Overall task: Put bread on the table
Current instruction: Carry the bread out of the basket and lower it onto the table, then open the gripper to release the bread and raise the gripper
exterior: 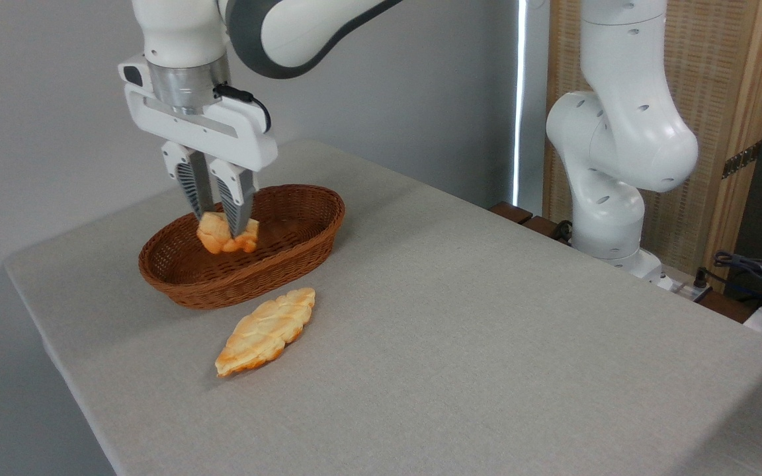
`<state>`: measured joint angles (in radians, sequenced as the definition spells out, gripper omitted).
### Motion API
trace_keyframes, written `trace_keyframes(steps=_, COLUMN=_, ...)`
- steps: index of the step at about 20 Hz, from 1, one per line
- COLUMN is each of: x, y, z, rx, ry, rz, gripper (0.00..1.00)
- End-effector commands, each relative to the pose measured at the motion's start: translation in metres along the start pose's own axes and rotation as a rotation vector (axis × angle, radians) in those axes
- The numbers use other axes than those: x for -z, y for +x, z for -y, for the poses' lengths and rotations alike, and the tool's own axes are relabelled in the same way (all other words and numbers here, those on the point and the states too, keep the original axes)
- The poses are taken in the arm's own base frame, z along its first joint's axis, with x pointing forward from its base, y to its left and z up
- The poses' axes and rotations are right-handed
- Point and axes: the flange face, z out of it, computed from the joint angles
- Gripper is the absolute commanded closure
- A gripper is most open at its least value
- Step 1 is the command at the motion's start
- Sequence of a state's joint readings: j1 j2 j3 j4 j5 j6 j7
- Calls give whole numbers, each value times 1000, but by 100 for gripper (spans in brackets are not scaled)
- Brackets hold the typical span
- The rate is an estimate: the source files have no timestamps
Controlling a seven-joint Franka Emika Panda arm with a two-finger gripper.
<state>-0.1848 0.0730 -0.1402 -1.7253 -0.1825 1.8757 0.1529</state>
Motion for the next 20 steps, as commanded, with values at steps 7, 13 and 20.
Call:
trace_keyframes(steps=7, x=-43, y=-64, z=44, rx=-304, ry=3, rz=211, gripper=30)
trace_keyframes(steps=13, x=-70, y=-76, z=52, rx=-373, ry=30, rz=293, gripper=0)
trace_keyframes(steps=20, x=-77, y=-76, z=50, rx=-400, ry=60, rz=322, gripper=0)
